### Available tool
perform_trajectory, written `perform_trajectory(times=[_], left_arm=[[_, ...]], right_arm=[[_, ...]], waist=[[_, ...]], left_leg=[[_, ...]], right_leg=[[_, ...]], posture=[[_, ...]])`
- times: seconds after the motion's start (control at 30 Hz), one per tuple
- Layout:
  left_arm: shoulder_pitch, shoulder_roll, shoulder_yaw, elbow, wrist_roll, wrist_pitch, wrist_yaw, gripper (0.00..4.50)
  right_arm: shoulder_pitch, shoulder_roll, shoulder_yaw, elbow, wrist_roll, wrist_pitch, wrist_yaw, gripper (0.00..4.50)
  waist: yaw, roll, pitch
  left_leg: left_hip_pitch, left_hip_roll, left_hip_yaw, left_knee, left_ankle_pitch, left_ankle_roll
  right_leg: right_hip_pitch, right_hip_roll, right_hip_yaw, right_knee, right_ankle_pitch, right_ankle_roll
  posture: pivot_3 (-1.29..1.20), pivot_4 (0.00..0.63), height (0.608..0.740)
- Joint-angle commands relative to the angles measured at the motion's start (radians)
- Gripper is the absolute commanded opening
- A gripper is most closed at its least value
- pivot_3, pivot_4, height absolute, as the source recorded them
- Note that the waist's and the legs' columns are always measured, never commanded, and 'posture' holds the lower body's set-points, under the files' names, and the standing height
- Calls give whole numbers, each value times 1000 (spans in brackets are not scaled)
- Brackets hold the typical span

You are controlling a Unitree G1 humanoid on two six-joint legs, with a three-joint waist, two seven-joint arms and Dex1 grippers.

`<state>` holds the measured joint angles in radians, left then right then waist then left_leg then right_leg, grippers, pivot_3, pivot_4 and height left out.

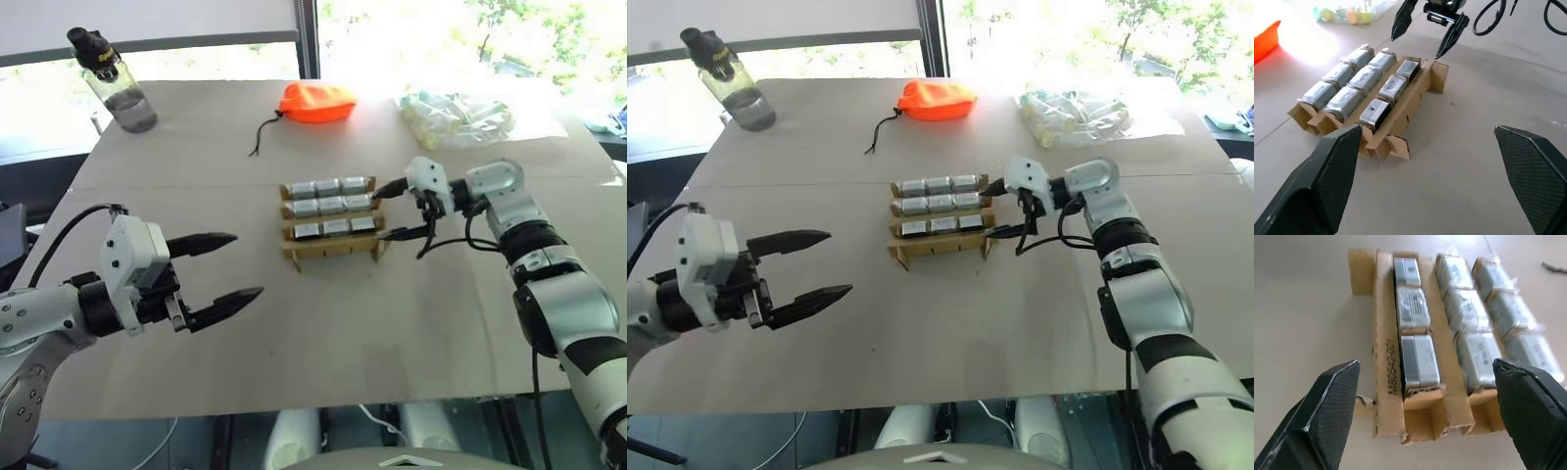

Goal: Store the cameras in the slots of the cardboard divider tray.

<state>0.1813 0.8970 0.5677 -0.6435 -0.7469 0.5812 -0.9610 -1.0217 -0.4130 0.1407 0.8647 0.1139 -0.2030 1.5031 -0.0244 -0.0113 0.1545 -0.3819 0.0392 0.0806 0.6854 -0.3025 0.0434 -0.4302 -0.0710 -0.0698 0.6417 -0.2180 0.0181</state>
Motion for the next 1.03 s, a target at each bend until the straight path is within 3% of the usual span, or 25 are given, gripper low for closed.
perform_trajectory(times=[0.03,0.13,0.33,0.47,0.67,0.83,1.03], left_arm=[[-31,-57,-31,-5,-14,0,89,4500],[-73,-135,-77,10,28,-33,178,4500],[-16,-220,-171,-18,111,-67,261,4500],[41,-378,-187,49,141,-160,331,4500],[161,-389,-222,224,280,-336,236,4500],[154,-477,-279,366,366,-440,294,4500],[168,-496,-324,349,383,-494,280,4500]], right_arm=[[118,-72,-76,-266,118,177,3,4386],[288,-127,-130,-470,162,274,-88,4386],[743,-211,-275,-862,231,393,-275,4386],[1006,-182,-359,-999,226,360,-416,4386],[1159,-140,-457,-1017,282,295,-497,4386],[1219,-147,-502,-936,312,221,-466,4386],[1209,-159,-488,-887,307,178,-449,4386]], waist=[[11,0,0],[18,0,0],[24,1,-1],[20,0,-1],[15,-2,-2],[35,-3,-3],[39,-3,-4]], left_leg=[[0,0,0,0,0,0],[0,-1,-1,0,0,0],[1,0,0,0,0,0],[3,-1,2,0,0,0],[7,0,4,0,-2,5],[13,2,4,0,-3,6],[14,1,5,0,-4,8]], right_leg=[[0,0,0,0,0,0],[1,-1,-1,0,0,0],[1,0,0,0,0,0],[2,0,2,0,0,0],[3,4,2,1,0,-1],[9,5,2,0,-3,-3],[10,2,3,0,-2,-6]], posture=[[0,150,740],[0,150,740],[0,150,740],[0,150,740],[0,150,740],[0,150,740],[0,150,740]])
